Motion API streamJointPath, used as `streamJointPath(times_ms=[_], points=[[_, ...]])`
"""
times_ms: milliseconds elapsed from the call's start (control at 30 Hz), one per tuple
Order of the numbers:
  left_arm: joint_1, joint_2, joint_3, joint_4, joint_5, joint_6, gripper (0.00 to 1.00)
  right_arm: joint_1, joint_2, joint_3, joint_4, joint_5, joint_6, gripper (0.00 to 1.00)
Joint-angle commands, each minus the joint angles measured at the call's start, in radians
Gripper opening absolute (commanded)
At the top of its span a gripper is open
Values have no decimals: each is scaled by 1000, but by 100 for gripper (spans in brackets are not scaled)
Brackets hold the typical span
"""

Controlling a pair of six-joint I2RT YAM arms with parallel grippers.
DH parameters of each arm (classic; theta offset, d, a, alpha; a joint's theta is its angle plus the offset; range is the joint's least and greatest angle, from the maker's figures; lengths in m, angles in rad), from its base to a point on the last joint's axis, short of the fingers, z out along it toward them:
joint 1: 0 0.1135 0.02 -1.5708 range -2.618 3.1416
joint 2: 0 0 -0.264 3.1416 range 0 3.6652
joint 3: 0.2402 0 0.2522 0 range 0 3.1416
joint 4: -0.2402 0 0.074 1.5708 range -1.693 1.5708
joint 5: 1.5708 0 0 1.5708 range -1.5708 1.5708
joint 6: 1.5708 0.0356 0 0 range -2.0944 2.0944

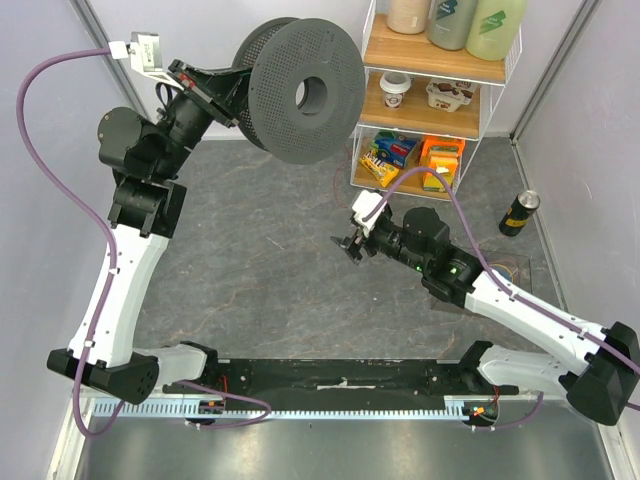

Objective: Wrap the cables

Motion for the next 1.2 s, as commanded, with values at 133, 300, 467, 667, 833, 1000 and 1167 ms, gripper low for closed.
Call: streamJointPath(times_ms=[133,300,467,667,833,1000,1167], points=[[2,-6,76,108,-7,-32,2,-16,33,6,-56,23,43,82],[2,-15,74,107,-7,-32,2,-16,107,29,-83,-38,-23,82],[2,-20,82,104,-7,-35,1,-16,161,30,-83,-135,-103,84],[2,-12,111,92,-9,-72,2,-15,271,67,-140,-244,-216,79],[2,0,131,88,-7,-90,2,-18,374,93,-171,-192,-321,44],[2,11,142,87,0,-92,2,-36,377,95,-171,-207,-343,13],[2,16,136,87,-4,-83,2,-47,319,70,-142,-218,-326,36]])
